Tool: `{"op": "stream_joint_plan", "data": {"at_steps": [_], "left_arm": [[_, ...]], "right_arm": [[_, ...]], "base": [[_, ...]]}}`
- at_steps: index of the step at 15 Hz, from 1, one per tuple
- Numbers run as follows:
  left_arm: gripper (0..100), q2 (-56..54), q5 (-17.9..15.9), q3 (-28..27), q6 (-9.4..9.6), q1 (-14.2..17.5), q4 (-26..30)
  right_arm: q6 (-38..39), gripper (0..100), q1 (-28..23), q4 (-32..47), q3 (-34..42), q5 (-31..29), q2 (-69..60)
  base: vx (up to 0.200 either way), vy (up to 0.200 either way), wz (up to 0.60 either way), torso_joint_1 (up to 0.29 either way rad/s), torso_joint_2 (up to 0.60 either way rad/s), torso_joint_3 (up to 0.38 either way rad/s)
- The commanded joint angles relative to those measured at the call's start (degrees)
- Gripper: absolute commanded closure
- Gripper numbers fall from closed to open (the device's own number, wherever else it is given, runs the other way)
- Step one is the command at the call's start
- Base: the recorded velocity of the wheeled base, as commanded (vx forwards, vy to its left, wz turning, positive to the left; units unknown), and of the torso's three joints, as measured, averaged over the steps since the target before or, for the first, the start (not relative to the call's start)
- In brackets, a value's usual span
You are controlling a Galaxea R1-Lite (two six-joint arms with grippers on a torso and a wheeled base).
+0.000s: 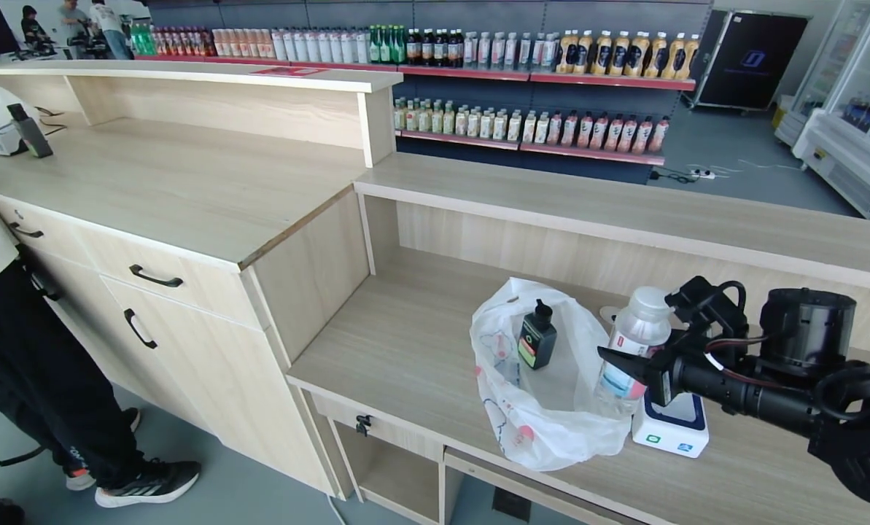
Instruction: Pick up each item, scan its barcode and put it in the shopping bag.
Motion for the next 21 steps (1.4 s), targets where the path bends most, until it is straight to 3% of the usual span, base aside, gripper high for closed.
{"op": "stream_joint_plan", "data": {"at_steps": [1,11,21], "left_arm": [[0,0.0,0.0,0.0,-0.01,0.1,0.0],[0,0.0,0.0,0.0,-0.01,0.1,0.0],[0,0.0,0.0,0.0,-0.01,0.1,0.0]], "right_arm": [[0.0,100,1.3,-2.7,-0.4,0.1,5.7],[-1.2,100,3.0,-16.7,-4.0,0.1,21.2],[-1.5,100,2.6,-20.0,-4.9,0.1,26.8]], "base": [[0.0,0.0,0.0,0.0,0.0,0.0],[0.0,0.0,0.0,0.0,0.0,0.0],[0.0,0.0,0.0,0.0,0.0,0.0]]}}
